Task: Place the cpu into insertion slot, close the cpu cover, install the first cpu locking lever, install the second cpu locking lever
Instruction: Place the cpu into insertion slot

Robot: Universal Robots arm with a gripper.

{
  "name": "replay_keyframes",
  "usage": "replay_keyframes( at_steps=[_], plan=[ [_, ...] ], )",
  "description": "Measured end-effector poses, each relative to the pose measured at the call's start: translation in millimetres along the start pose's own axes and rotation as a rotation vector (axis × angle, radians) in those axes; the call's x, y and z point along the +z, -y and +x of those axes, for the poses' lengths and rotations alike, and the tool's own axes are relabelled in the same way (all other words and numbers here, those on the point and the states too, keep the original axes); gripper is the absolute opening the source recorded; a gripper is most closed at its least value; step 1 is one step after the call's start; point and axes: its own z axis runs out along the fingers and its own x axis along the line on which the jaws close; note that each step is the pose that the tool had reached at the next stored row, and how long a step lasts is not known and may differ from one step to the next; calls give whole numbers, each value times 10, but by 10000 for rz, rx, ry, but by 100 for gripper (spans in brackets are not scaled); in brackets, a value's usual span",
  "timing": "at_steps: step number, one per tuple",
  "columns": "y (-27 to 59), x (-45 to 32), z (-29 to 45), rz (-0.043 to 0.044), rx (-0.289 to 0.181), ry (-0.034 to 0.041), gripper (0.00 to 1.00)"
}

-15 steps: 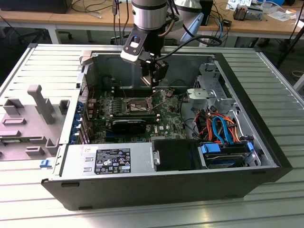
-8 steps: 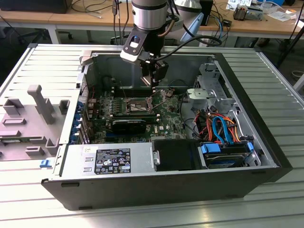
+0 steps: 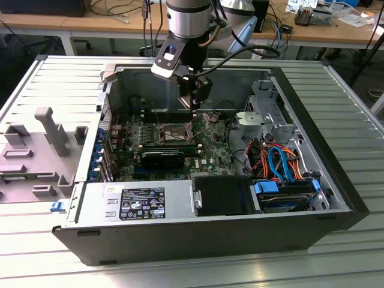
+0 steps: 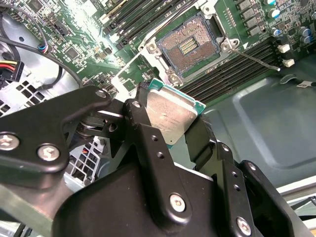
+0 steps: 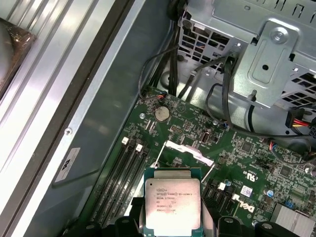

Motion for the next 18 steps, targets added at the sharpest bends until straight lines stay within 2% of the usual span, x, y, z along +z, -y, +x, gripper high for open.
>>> replay_keyframes(
  at_steps=[18],
  plan=[
    [1, 10, 0, -6, 286, 25, 55]
  ],
)
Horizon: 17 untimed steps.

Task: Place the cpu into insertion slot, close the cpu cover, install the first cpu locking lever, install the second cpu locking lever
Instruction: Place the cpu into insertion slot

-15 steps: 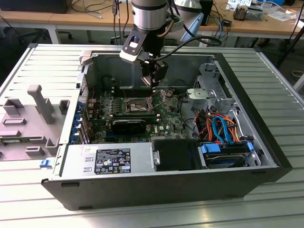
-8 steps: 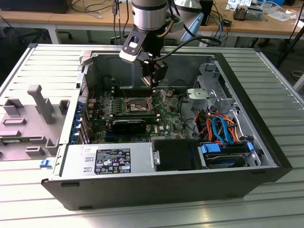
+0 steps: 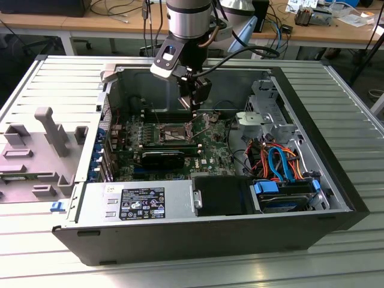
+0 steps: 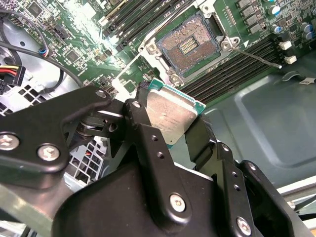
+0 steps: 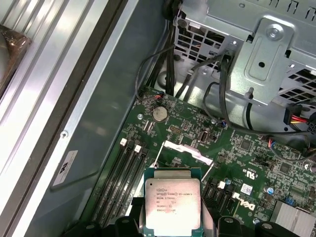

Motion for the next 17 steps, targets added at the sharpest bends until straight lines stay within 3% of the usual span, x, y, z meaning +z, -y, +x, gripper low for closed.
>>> replay_keyframes(
  at_steps=[17],
  plan=[
    [1, 9, 0, -4, 224, 19, 55]
  ],
)
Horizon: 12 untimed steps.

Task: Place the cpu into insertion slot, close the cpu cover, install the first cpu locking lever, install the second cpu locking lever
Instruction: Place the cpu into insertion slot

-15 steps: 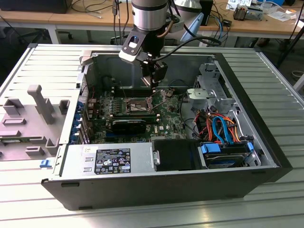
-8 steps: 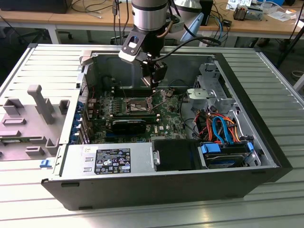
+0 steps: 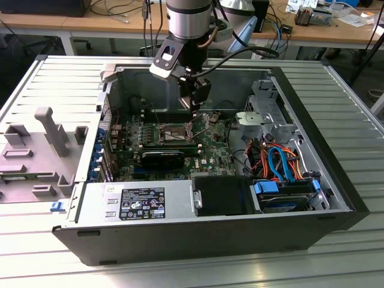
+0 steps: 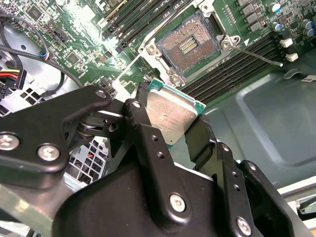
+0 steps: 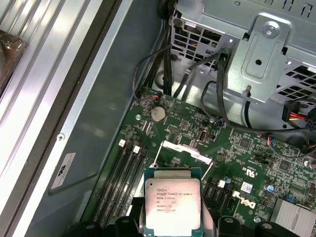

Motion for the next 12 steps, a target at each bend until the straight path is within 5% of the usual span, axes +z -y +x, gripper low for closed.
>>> replay_keyframes(
  at_steps=[12],
  plan=[
    [1, 7, 0, -3, 186, 16, 55]
  ],
)
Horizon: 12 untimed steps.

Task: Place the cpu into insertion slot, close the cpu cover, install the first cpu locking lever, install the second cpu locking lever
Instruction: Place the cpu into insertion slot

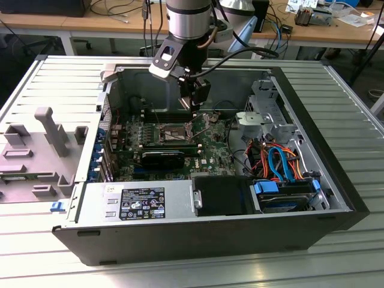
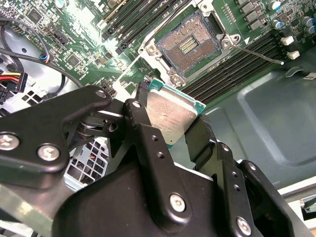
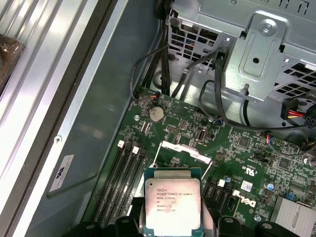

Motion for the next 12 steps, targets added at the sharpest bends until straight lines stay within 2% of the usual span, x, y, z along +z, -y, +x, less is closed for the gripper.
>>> replay_keyframes(
  at_steps=[12],
  plan=[
    [1, 7, 0, -3, 181, 16, 55]
  ],
)
